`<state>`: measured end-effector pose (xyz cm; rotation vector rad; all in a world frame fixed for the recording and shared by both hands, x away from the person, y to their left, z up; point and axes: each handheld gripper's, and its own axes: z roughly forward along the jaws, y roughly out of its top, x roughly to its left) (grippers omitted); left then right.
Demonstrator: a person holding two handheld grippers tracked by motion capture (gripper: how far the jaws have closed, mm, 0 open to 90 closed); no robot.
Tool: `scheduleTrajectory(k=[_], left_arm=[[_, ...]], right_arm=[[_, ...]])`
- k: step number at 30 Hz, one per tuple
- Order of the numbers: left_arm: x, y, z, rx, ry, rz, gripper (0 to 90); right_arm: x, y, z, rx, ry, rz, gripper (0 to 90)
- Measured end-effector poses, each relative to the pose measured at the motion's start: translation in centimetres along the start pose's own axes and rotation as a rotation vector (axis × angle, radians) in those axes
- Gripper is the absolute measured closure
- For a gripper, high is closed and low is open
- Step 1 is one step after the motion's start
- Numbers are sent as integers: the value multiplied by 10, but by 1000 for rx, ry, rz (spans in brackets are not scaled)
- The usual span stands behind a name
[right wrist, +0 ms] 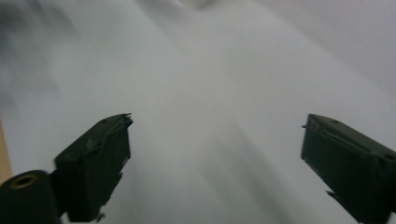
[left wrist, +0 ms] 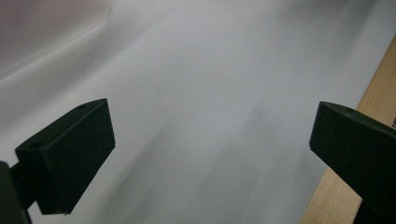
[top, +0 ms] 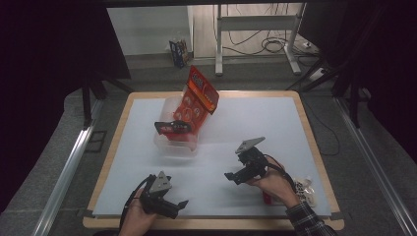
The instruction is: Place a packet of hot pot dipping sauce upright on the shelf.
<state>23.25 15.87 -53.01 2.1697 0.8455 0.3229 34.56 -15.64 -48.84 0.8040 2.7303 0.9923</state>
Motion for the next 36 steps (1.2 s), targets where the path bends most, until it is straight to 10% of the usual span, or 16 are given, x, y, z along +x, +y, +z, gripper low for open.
scheduleTrajectory(k=[17, 36], left_arm=[[-1, 1, 1, 5, 2, 9, 2], [-2, 1, 3, 14, 4, 14, 2]], right_arm=[[-7, -66, -72, 6, -122, 49, 873], [-23, -150, -126, 27, -252, 219, 887]])
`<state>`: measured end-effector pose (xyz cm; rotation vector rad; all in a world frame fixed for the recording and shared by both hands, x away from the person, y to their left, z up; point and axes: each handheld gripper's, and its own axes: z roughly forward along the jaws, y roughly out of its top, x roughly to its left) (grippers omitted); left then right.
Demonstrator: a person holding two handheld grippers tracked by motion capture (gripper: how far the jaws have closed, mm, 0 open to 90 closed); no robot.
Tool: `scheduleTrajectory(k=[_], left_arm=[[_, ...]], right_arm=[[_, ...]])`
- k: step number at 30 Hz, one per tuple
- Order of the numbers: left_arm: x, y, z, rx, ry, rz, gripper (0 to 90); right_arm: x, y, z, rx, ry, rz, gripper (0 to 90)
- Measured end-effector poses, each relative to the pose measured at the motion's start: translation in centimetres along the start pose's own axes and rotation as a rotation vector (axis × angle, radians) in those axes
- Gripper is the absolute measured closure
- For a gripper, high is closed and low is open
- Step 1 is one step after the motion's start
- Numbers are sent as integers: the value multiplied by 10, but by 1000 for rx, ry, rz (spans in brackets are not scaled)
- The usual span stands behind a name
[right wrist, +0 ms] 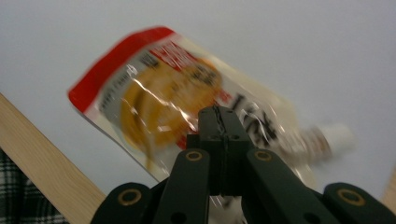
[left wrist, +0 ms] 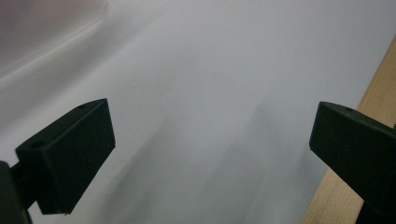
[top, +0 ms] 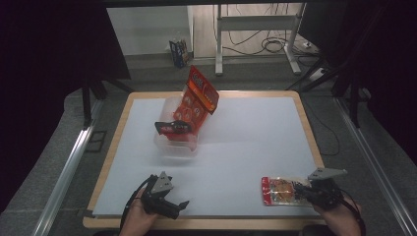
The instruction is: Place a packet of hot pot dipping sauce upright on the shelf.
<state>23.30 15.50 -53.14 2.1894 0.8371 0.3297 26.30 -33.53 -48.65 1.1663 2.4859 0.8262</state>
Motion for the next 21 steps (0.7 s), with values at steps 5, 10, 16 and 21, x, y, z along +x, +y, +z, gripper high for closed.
scheduleTrajectory(k=[5, 10, 16, 21], left_arm=[[0, 0, 1, 3, 0, 1, 3], [-1, 0, 1, 5, -4, 4, 3], [-1, 1, 2, 9, -5, 8, 3], [-1, 0, 2, 8, -6, 7, 3]], right_arm=[[-8, -11, 3, 32, -24, 12, 888], [-10, -11, 12, 28, 21, 41, 890], [0, -2, 25, 12, 105, 29, 891], [9, 9, 33, 36, 91, -14, 891]])
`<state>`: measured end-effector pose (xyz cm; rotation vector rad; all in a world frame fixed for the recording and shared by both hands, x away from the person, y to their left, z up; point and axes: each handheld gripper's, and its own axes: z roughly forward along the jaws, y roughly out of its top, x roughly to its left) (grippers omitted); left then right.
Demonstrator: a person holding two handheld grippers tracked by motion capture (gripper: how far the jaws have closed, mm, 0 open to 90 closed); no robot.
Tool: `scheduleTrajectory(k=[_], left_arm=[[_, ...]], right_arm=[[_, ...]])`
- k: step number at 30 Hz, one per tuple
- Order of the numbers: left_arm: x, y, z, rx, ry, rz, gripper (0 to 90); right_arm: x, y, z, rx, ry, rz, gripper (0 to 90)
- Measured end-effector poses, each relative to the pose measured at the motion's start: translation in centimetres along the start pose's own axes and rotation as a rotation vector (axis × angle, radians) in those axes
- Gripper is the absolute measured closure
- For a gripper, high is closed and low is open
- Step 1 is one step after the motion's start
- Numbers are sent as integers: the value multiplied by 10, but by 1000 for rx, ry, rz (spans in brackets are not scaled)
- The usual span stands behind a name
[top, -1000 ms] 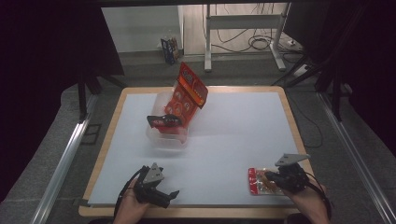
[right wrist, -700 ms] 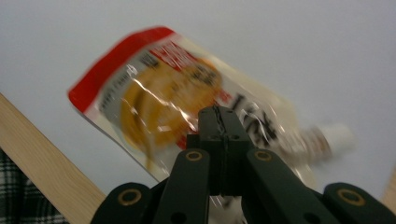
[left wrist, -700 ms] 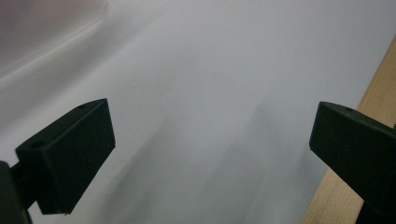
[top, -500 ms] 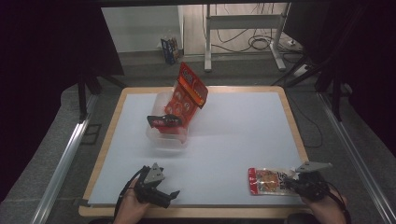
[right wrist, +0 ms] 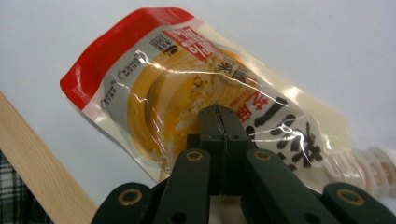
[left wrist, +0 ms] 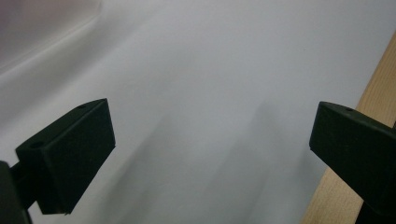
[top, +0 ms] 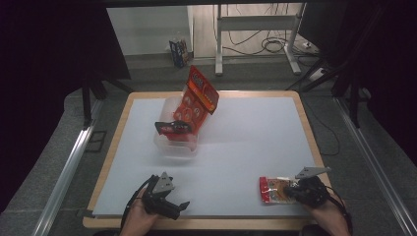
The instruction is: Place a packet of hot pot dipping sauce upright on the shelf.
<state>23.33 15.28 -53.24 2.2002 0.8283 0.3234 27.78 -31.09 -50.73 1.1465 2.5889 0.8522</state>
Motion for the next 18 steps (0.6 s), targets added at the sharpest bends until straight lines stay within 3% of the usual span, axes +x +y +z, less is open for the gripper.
scheduleTrajectory(k=[9, 18], left_arm=[[0, 0, 1, 4, -1, 3, 3], [0, 0, 1, 8, -2, 5, 3]], right_arm=[[6, 9, 9, -6, 19, -18, 891], [17, 31, 27, -8, 56, -51, 892]])
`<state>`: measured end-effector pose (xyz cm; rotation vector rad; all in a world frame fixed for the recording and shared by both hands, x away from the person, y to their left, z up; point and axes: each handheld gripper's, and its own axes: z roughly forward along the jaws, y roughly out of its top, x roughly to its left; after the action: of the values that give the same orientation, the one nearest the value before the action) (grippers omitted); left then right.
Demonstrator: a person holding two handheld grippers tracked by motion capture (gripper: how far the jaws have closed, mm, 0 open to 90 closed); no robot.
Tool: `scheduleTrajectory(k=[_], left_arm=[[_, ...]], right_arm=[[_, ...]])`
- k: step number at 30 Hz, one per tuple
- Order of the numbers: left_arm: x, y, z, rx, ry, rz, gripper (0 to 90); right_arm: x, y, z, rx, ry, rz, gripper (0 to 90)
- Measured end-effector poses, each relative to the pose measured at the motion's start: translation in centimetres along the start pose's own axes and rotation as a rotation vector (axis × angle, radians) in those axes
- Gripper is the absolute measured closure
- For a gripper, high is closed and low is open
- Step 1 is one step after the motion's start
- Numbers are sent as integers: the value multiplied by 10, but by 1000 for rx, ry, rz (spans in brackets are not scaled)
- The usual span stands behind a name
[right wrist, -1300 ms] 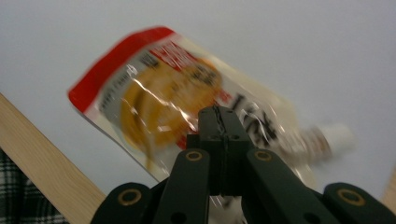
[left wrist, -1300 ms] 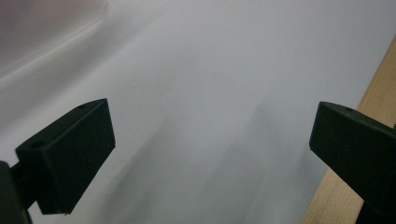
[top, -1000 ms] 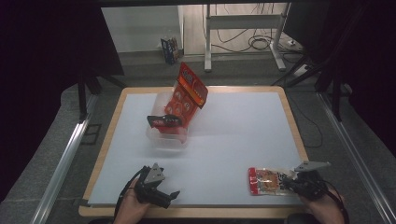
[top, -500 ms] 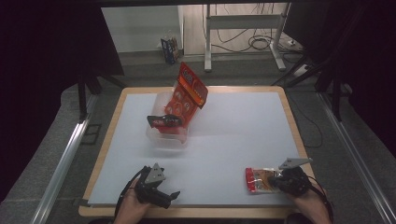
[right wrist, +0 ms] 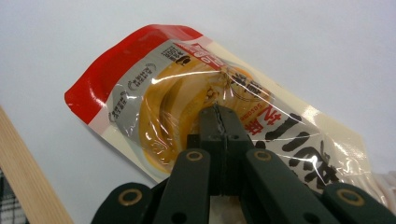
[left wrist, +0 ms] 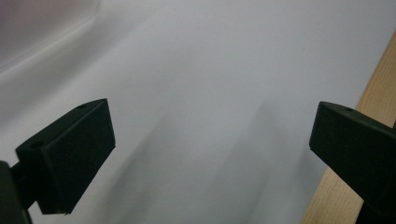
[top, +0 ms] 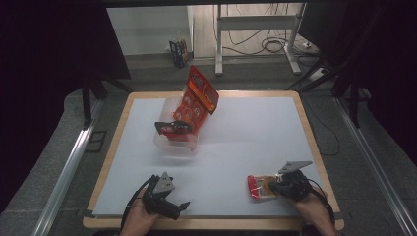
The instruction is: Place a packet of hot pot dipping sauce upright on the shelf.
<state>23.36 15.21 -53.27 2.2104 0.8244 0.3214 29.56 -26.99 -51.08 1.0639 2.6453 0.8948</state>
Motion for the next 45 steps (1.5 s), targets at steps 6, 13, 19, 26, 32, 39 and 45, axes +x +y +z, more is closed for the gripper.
scheduleTrajectory(k=[6, 13, 19, 26, 32, 39, 45], left_arm=[[0, 0, 0, 1, -1, 1, 3], [0, 0, 0, -1, -1, 1, 3], [0, 0, 1, 0, -2, 1, 3], [0, 0, 1, 0, -2, 1, 3], [0, 0, 0, 0, 0, 0, 3], [-1, 0, 2, 19, 4, 2, 7], [-3, 5, 4, 29, 18, -1, 23]], right_arm=[[7, 15, 14, -9, 17, -38, 891], [16, 35, 31, -15, 32, -74, 891], [26, 54, 47, -13, 43, -119, 892], [39, 77, 66, -15, 57, -172, 891], [57, 101, 88, -25, 71, -220, 891], [51, 98, 85, -32, 108, -208, 866], [46, 90, 66, -65, 65, -203, 715]])
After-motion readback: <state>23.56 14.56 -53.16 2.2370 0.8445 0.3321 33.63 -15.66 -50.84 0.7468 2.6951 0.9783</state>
